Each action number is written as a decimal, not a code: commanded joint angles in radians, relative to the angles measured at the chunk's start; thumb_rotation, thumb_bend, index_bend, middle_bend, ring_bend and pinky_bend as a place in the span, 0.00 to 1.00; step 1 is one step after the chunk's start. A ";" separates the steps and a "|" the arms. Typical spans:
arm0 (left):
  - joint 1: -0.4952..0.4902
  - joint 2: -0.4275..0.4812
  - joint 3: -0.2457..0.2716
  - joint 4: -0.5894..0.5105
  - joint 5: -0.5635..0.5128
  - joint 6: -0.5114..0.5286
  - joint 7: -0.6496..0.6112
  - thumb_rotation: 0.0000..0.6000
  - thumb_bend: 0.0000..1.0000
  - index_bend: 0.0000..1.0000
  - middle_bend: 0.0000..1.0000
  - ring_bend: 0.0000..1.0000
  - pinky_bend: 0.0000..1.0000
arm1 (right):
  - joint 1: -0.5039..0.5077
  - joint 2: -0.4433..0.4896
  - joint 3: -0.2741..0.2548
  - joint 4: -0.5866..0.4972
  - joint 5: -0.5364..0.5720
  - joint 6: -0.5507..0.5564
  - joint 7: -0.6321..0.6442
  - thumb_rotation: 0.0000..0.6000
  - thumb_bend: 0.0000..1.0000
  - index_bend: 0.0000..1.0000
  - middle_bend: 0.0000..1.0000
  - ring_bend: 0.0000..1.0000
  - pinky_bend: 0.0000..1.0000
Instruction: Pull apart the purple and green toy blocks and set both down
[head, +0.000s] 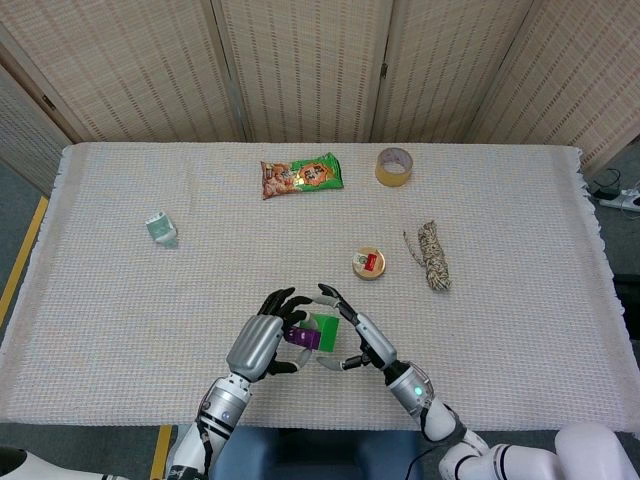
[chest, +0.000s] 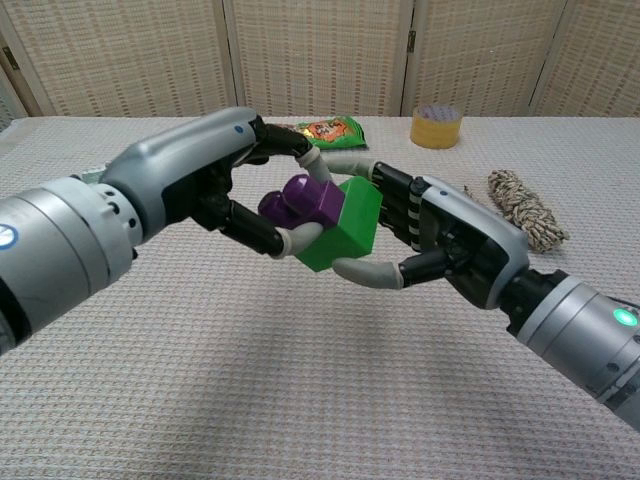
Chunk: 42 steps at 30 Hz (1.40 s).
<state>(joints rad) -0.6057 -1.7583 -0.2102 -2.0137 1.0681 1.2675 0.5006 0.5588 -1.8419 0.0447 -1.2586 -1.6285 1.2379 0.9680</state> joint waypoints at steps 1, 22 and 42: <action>-0.002 -0.002 0.001 -0.002 -0.001 0.003 0.002 1.00 0.43 0.76 0.22 0.01 0.00 | -0.002 -0.009 -0.005 0.006 0.001 0.004 -0.006 1.00 0.27 0.17 0.00 0.00 0.00; 0.004 -0.021 0.034 -0.003 0.026 0.021 -0.003 1.00 0.43 0.76 0.22 0.01 0.00 | -0.036 -0.091 0.051 0.028 0.072 0.051 -0.049 1.00 0.27 0.63 0.09 0.04 0.00; 0.001 -0.015 0.014 0.038 0.037 0.019 -0.020 1.00 0.43 0.76 0.22 0.01 0.00 | -0.056 -0.087 0.056 0.044 0.081 0.056 -0.021 1.00 0.27 0.94 0.26 0.11 0.02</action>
<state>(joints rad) -0.6044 -1.7740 -0.1935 -1.9793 1.1029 1.2858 0.4828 0.5057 -1.9318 0.1022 -1.2155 -1.5466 1.2919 0.9411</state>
